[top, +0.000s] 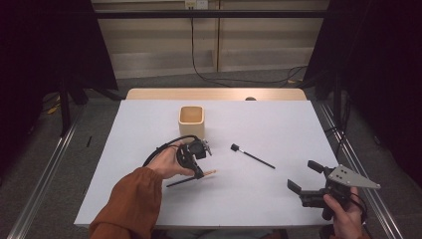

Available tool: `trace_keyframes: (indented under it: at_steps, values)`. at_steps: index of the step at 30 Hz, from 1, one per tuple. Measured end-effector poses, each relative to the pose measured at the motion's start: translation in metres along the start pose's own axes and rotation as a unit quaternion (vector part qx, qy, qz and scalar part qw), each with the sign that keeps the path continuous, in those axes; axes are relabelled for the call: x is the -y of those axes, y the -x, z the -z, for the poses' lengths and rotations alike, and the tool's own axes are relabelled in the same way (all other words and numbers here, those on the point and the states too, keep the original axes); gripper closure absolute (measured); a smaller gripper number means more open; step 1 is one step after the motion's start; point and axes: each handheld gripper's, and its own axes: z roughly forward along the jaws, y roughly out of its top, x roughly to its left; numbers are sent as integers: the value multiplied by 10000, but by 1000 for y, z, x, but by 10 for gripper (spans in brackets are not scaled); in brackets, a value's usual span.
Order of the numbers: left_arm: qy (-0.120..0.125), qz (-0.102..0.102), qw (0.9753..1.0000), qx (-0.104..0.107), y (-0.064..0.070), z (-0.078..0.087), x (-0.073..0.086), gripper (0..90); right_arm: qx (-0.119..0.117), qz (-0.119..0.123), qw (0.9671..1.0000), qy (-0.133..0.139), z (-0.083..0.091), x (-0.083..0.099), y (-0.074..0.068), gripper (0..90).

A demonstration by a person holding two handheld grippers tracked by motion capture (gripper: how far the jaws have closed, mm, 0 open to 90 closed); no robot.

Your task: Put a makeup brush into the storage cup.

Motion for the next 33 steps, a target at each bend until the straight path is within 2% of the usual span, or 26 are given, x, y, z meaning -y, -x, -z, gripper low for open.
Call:
trace_keyframes:
  at_steps: [2, 11, 15, 18, 21, 23, 26, 29, 31, 32, 33]
  values:
    - [159, 44, 9999, -13, 1, 4, 1, 842, 5, -5, 10000, 0, 0, 0, 0, 0]
    - [429, 59, 9990, 104, 5, 11, 7, 842, 10, 2, 10000, 6, 0, 0, 0, 0]
    - [626, 218, 9978, 47, 8, 18, 8, 842, 8, -10, 10000, 4, 0, 0, 0, 0]
    - [839, 277, 9961, 42, 9, 25, 9, 843, 9, -14, 10000, 6, 0, 0, 0, 0]
    - [1056, 450, 9934, 22, 8, 29, 13, 843, 8, -6, 10000, 13, 0, 0, 0, 0]
    - [1111, 535, 9924, -51, 7, 29, 17, 842, 6, -11, 10000, 14, 0, 0, 0, 0]
    - [1347, 670, 9886, -64, 7, 29, 22, 842, 4, -7, 10000, 15, 0, 0, 0, 0]
    - [1558, 695, 9853, -37, 7, 32, 25, 842, 7, -9, 10000, 15, 0, 0, 0, 0]
    - [1661, 701, 9835, -124, 8, 35, 27, 842, 9, -6, 10000, 17, 0, 0, 0, 0]
    - [1721, 675, 9827, -56, 7, 37, 28, 842, 10, -4, 10000, 16, 0, 0, 0, 0]
    - [1752, 669, 9822, -132, 8, 37, 28, 842, 8, -9, 10000, 11, 0, 0, 0, 0]
